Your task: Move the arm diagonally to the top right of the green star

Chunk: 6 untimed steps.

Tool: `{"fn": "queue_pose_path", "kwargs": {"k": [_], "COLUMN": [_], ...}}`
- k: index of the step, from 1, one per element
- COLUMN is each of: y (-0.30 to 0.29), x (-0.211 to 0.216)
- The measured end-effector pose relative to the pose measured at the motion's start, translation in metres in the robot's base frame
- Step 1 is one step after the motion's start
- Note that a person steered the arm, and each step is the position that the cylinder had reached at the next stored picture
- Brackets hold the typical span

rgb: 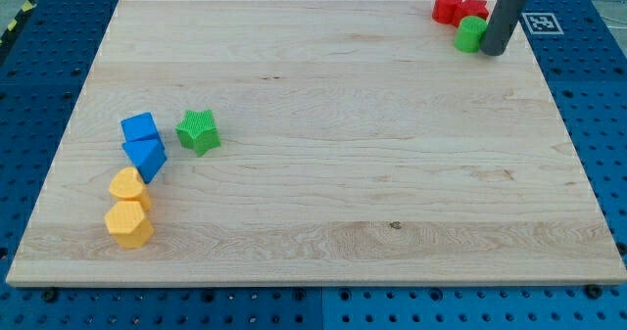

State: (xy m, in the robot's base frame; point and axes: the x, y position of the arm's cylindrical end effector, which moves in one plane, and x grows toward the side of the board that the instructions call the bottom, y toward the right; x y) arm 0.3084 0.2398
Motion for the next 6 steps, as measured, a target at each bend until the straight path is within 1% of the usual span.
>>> {"fn": "queue_pose_path", "kwargs": {"k": [2,4,5,6], "y": [0.004,0.004,0.004,-0.015], "x": [0.028,-0.004,0.004,0.04]}}
